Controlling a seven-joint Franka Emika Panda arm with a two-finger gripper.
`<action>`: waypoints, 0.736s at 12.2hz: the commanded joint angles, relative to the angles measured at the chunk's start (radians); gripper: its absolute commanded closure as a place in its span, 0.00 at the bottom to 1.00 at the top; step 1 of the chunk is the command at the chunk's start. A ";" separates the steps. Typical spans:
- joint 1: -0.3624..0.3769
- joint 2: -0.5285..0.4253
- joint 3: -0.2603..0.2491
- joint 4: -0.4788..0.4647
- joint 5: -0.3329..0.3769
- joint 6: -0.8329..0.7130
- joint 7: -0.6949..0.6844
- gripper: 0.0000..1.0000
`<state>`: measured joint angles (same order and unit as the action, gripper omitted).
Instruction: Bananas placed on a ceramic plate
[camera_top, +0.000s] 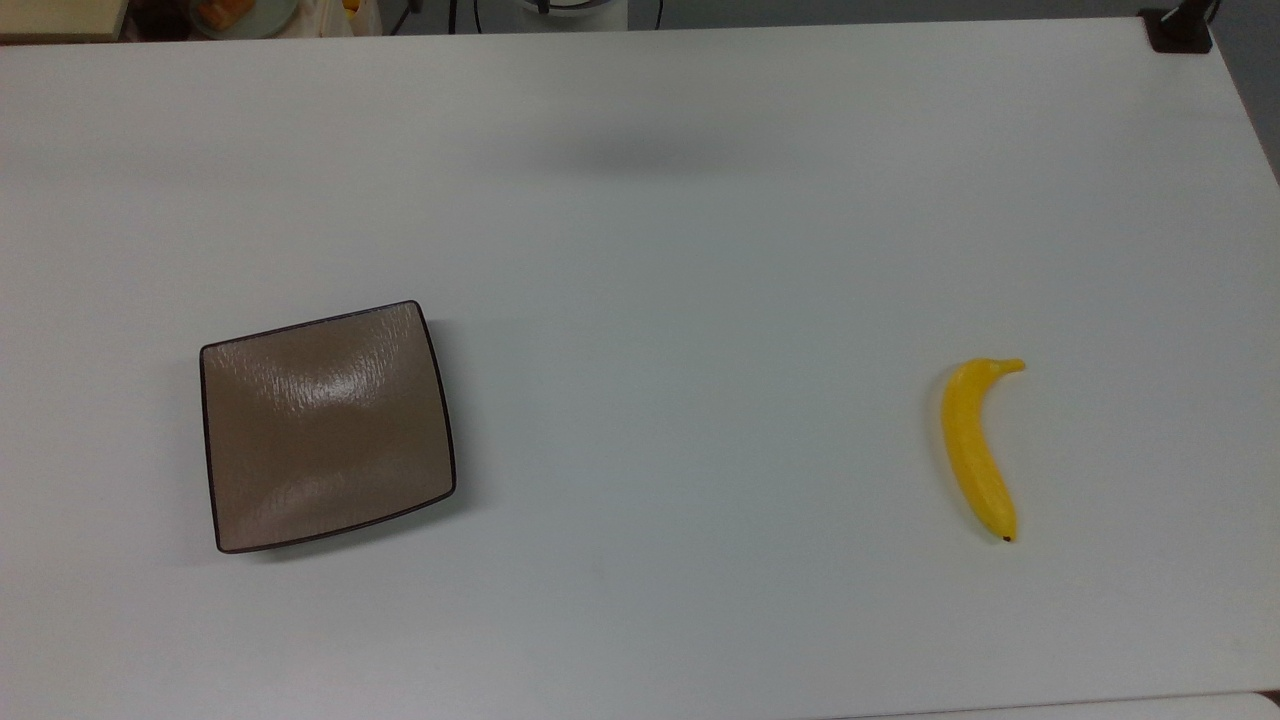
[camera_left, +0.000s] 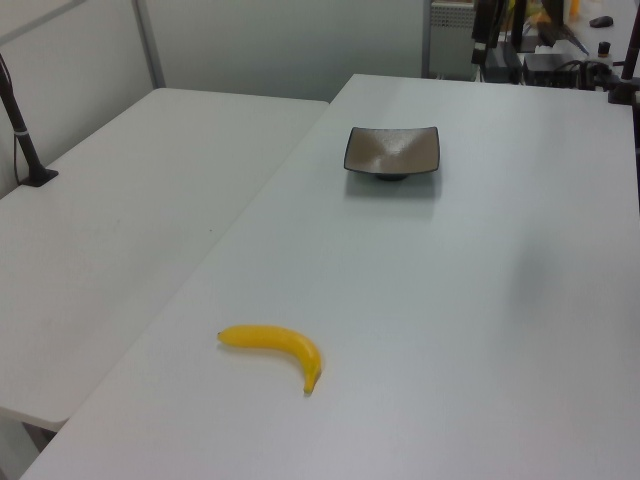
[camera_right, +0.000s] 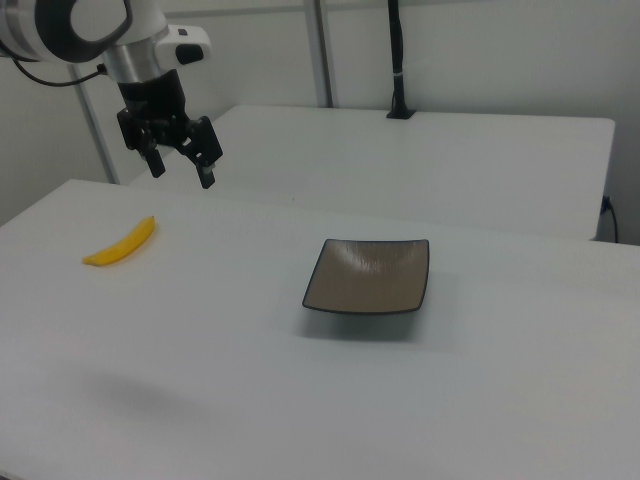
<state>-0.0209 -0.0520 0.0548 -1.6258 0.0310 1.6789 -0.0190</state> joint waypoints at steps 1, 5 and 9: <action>0.050 0.000 -0.036 -0.008 0.007 -0.011 0.089 0.00; 0.050 0.001 -0.036 -0.008 0.004 -0.010 0.087 0.00; 0.052 0.011 -0.044 0.015 0.012 -0.005 0.091 0.00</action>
<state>0.0053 -0.0411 0.0385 -1.6292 0.0311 1.6789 0.0491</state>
